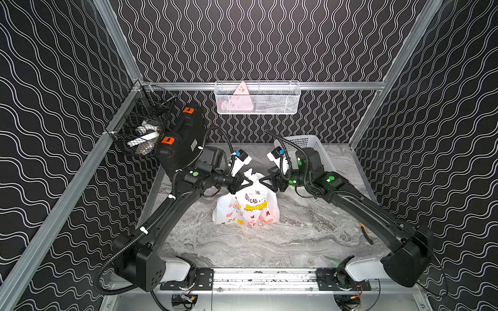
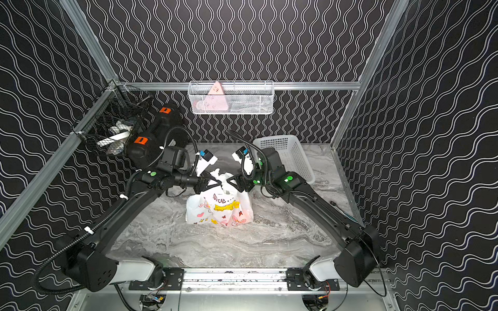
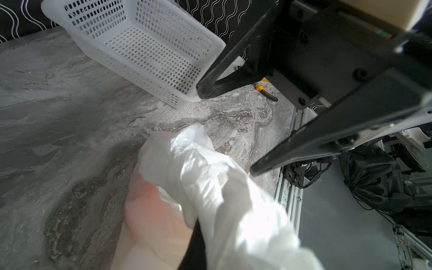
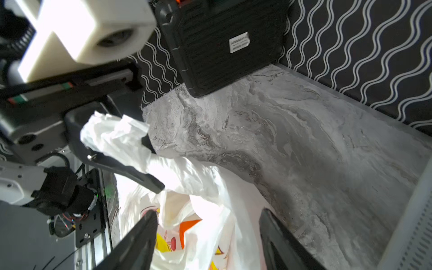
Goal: Place the oranges into plastic bags & tie knots
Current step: Tie the plastic bag at the center of the board.
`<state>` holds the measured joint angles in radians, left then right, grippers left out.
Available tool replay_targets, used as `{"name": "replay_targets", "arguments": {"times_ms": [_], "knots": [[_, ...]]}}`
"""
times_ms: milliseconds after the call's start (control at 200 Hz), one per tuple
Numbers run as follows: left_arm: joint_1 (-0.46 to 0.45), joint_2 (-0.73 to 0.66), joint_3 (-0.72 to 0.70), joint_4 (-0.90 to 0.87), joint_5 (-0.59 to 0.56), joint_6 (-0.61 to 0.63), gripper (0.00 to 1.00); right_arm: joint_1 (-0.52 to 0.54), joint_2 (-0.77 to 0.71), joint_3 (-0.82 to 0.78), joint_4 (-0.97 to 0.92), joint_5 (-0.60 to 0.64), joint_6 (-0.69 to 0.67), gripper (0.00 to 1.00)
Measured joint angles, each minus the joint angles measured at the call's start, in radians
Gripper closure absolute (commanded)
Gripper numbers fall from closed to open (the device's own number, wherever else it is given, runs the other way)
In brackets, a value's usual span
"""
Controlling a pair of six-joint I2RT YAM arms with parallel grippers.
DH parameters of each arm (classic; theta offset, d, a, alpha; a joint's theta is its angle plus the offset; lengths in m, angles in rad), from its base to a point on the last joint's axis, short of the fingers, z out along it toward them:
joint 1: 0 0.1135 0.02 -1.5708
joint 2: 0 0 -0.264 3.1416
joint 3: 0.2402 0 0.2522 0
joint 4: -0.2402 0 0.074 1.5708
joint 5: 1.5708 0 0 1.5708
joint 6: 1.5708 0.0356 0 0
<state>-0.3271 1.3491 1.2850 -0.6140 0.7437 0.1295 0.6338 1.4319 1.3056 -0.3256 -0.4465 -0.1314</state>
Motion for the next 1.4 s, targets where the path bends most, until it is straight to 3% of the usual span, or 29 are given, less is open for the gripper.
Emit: {"name": "replay_targets", "arguments": {"times_ms": [245,726,816,916,1006,1141,1236,1301,1401], "knots": [[0.000,-0.004,-0.001,-0.009,0.010,0.004,1.00,-0.007,0.109,0.001,-0.019,-0.100,-0.228,0.26],[0.000,0.008,0.012,-0.013,0.034,0.004,1.00,0.014,0.195,0.010,0.171,-0.111,-0.353,0.28],[0.000,0.008,0.012,-0.013,0.037,0.004,1.00,0.031,0.215,0.011,0.182,-0.106,-0.372,0.39],[0.000,0.010,0.012,-0.009,0.037,0.003,1.00,0.045,0.219,-0.021,0.265,-0.090,-0.371,0.62],[0.000,0.011,0.008,0.000,0.032,0.000,1.00,0.050,0.220,-0.068,0.379,-0.084,-0.336,0.75],[0.000,-0.011,-0.031,0.064,0.003,-0.037,0.67,0.055,0.241,-0.092,0.535,-0.050,-0.274,0.92],[-0.001,-0.050,-0.087,0.094,0.005,-0.097,0.44,0.056,0.248,-0.106,0.647,-0.010,-0.220,0.96],[-0.001,-0.084,-0.134,0.131,0.010,-0.153,0.17,0.053,0.247,-0.123,0.719,-0.005,-0.185,0.97],[0.000,-0.162,-0.211,0.201,0.019,-0.269,0.10,0.055,0.226,-0.179,0.810,0.011,-0.116,0.96]]}}
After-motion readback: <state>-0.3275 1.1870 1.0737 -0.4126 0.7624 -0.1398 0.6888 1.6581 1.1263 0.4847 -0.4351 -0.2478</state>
